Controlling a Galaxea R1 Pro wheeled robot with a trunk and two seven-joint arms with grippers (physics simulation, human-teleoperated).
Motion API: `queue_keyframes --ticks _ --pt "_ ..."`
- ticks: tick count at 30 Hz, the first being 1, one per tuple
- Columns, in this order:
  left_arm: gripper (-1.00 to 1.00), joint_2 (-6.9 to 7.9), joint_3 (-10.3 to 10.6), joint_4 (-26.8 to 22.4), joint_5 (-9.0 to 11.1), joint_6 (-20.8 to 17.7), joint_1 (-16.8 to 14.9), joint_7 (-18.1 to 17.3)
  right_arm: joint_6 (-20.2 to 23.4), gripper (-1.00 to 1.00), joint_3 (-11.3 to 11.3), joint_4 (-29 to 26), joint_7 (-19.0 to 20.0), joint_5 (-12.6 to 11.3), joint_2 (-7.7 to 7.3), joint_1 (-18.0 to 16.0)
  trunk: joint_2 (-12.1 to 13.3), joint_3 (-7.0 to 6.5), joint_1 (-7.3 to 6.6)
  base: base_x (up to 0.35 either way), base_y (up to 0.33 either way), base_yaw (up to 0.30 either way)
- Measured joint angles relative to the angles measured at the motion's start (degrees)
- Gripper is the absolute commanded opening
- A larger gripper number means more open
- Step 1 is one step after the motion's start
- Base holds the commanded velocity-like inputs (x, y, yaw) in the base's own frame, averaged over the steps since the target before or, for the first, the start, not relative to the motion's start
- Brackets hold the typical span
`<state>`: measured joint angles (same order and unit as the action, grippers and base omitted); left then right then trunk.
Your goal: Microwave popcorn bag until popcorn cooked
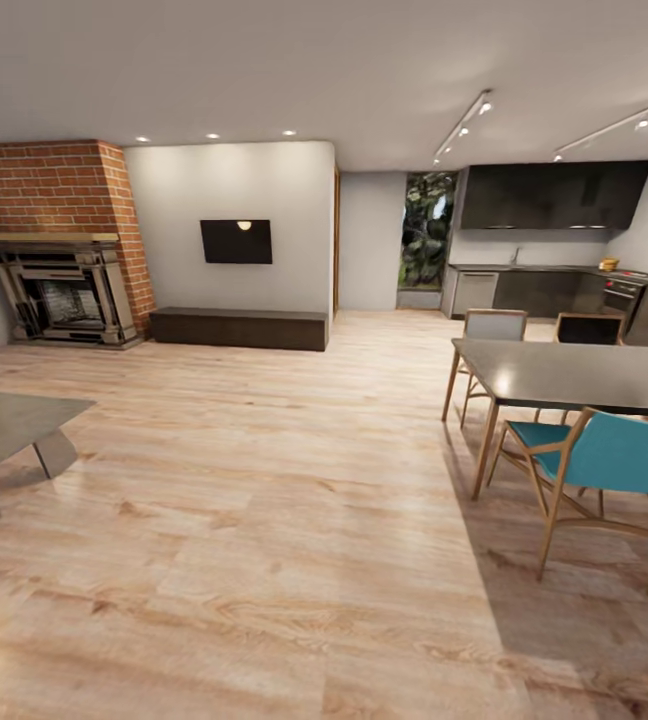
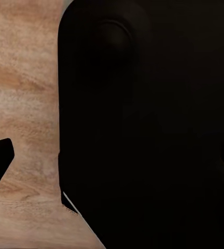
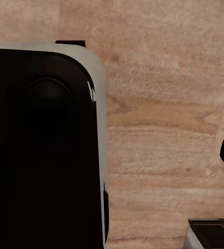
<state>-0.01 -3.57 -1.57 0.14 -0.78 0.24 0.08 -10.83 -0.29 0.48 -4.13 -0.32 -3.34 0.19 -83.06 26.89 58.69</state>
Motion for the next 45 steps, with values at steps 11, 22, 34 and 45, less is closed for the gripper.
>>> queue_keyframes --ticks 11,22,34,45 --pt "1.00 0.80 -1.44 0.00 0.02 -0.10 0.00 0.02 -0.04 1.00 0.03 -0.08 0.00 0.00 0.00 0.00 0.00 0.00 0.00 0.339 0.000 0.000" --pt "1.00 0.80 -1.48 -0.09 0.01 0.42 0.00 0.00 -0.04 1.00 0.02 -0.08 0.00 0.00 0.00 0.00 0.00 0.00 0.00 0.339 0.000 0.000" --pt "1.00 0.81 -1.53 -0.10 0.01 0.46 0.00 0.00 -0.02 1.00 0.04 -0.08 0.00 0.00 -0.02 0.00 0.00 0.00 0.00 0.339 0.000 0.000" --pt "1.00 0.74 -1.45 -0.09 0.00 0.40 0.00 0.00 -0.06 1.00 0.04 -0.08 0.00 0.00 -0.02 0.00 0.00 0.00 0.00 0.339 0.000 0.000"
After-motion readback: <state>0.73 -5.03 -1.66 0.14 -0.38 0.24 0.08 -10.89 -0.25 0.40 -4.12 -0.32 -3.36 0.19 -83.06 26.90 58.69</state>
